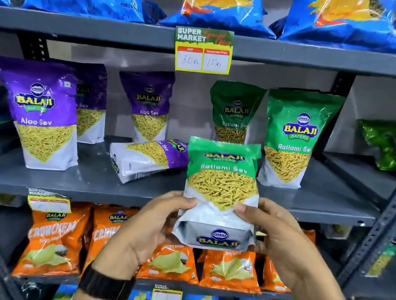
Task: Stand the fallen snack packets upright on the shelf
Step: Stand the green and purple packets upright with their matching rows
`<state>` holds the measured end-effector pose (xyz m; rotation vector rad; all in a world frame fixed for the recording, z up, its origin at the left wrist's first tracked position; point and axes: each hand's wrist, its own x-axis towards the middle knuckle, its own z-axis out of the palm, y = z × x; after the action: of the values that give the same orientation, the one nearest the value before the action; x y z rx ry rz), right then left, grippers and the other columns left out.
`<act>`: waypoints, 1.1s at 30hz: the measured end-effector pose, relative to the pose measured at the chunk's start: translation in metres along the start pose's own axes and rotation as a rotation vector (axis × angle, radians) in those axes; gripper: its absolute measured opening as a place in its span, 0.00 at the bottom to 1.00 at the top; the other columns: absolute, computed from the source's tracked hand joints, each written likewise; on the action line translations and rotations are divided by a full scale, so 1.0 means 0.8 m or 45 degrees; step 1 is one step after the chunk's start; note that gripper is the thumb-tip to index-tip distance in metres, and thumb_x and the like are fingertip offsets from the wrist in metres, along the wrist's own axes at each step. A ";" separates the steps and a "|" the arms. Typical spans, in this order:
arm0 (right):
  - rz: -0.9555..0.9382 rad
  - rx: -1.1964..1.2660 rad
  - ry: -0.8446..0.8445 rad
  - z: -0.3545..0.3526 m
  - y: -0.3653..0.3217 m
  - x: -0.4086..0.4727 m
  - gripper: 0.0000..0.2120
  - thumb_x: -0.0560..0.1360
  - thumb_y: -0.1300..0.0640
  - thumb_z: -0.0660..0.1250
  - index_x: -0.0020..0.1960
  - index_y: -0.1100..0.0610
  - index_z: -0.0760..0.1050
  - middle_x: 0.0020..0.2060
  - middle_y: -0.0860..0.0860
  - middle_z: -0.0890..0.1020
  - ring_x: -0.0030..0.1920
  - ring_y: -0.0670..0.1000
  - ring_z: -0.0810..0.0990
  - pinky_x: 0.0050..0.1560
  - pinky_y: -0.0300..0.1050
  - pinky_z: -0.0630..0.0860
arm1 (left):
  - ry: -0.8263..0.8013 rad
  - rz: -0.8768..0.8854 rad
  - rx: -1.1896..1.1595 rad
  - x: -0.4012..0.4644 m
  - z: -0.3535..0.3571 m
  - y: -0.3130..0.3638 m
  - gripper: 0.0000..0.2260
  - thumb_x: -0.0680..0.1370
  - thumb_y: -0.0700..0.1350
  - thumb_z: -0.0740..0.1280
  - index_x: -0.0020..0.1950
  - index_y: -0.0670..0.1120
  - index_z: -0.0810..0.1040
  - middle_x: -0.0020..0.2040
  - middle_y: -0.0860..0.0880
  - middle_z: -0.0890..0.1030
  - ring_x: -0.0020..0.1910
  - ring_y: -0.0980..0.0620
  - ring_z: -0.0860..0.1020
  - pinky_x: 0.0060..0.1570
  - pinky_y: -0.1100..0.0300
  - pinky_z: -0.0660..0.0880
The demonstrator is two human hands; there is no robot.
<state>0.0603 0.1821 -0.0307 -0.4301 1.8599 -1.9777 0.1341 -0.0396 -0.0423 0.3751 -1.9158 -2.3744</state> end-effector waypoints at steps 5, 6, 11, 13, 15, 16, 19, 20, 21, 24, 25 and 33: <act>-0.150 0.022 -0.066 0.014 -0.011 0.006 0.21 0.72 0.62 0.77 0.63 0.59 0.79 0.57 0.58 0.88 0.56 0.59 0.87 0.52 0.51 0.77 | 0.056 0.245 0.032 -0.013 -0.010 0.006 0.25 0.68 0.45 0.74 0.66 0.48 0.81 0.60 0.47 0.88 0.51 0.50 0.86 0.47 0.53 0.78; -0.172 0.047 -0.074 0.016 -0.011 0.014 0.22 0.71 0.65 0.77 0.64 0.60 0.79 0.58 0.60 0.88 0.59 0.62 0.86 0.57 0.55 0.79 | 0.069 0.287 0.035 -0.013 -0.012 0.007 0.25 0.68 0.46 0.76 0.66 0.49 0.81 0.61 0.49 0.88 0.52 0.52 0.86 0.53 0.52 0.77; -0.267 0.026 -0.057 0.027 -0.006 0.040 0.30 0.61 0.71 0.80 0.61 0.59 0.79 0.57 0.63 0.87 0.59 0.66 0.85 0.55 0.59 0.84 | 0.083 0.489 0.147 -0.006 -0.020 0.006 0.26 0.72 0.43 0.77 0.70 0.51 0.78 0.64 0.50 0.87 0.65 0.51 0.84 0.62 0.57 0.80; -0.318 -0.029 -0.033 0.032 0.002 0.042 0.31 0.61 0.75 0.80 0.59 0.56 0.79 0.56 0.61 0.87 0.57 0.63 0.86 0.50 0.55 0.86 | 0.089 0.533 0.183 -0.003 -0.029 -0.002 0.29 0.72 0.40 0.79 0.71 0.52 0.76 0.66 0.49 0.85 0.67 0.50 0.83 0.63 0.56 0.79; -0.388 -0.097 -0.008 0.034 0.015 0.043 0.31 0.60 0.75 0.81 0.58 0.55 0.79 0.52 0.56 0.87 0.54 0.56 0.86 0.46 0.49 0.85 | 0.094 0.560 0.195 -0.003 -0.036 -0.012 0.30 0.72 0.37 0.77 0.71 0.53 0.75 0.67 0.49 0.85 0.67 0.50 0.83 0.61 0.57 0.80; -0.411 -0.118 0.008 0.034 0.021 0.043 0.32 0.59 0.75 0.81 0.58 0.54 0.79 0.50 0.53 0.88 0.52 0.53 0.86 0.46 0.47 0.84 | 0.105 0.568 0.197 -0.004 -0.037 -0.017 0.30 0.71 0.37 0.76 0.72 0.53 0.75 0.67 0.49 0.85 0.67 0.49 0.83 0.61 0.57 0.80; -0.434 -0.134 0.027 0.036 0.034 0.040 0.32 0.59 0.75 0.82 0.56 0.51 0.80 0.47 0.48 0.89 0.50 0.48 0.86 0.47 0.45 0.83 | 0.124 0.576 0.195 -0.005 -0.041 -0.031 0.33 0.70 0.37 0.77 0.73 0.51 0.74 0.67 0.47 0.84 0.68 0.47 0.82 0.65 0.51 0.79; -0.434 -0.141 0.034 0.036 0.037 0.039 0.32 0.59 0.75 0.81 0.56 0.51 0.80 0.47 0.48 0.89 0.50 0.47 0.87 0.47 0.46 0.84 | 0.124 0.577 0.190 -0.005 -0.042 -0.034 0.35 0.69 0.39 0.79 0.74 0.51 0.73 0.68 0.46 0.84 0.68 0.46 0.82 0.66 0.50 0.79; -0.434 -0.144 0.039 0.036 0.038 0.039 0.32 0.59 0.76 0.81 0.57 0.51 0.80 0.48 0.49 0.89 0.50 0.48 0.87 0.47 0.47 0.84 | 0.124 0.575 0.183 -0.004 -0.042 -0.035 0.37 0.68 0.41 0.79 0.75 0.50 0.72 0.69 0.46 0.83 0.69 0.47 0.82 0.66 0.50 0.79; -0.431 -0.146 0.045 0.033 0.040 0.039 0.33 0.59 0.76 0.81 0.58 0.53 0.80 0.50 0.52 0.89 0.51 0.49 0.87 0.47 0.46 0.85 | 0.124 0.566 0.191 -0.003 -0.041 -0.035 0.39 0.66 0.43 0.80 0.76 0.51 0.71 0.70 0.46 0.83 0.70 0.46 0.81 0.68 0.47 0.77; -0.429 -0.146 0.048 0.033 0.039 0.039 0.33 0.59 0.76 0.81 0.59 0.53 0.80 0.51 0.53 0.89 0.51 0.49 0.87 0.47 0.46 0.85 | 0.125 0.560 0.196 -0.002 -0.040 -0.034 0.39 0.66 0.43 0.80 0.76 0.51 0.71 0.69 0.46 0.83 0.69 0.46 0.81 0.68 0.47 0.77; -0.424 -0.200 0.089 0.012 0.018 0.105 0.33 0.60 0.77 0.80 0.59 0.54 0.79 0.53 0.56 0.88 0.52 0.53 0.87 0.46 0.47 0.86 | 0.129 0.548 0.280 0.060 -0.021 -0.007 0.32 0.71 0.35 0.77 0.72 0.51 0.73 0.66 0.48 0.85 0.66 0.50 0.83 0.62 0.56 0.80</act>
<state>-0.0078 0.1332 -0.0480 -0.7701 2.1100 -2.0805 0.0920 -0.0645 -0.0580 0.0775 -1.9751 -1.8502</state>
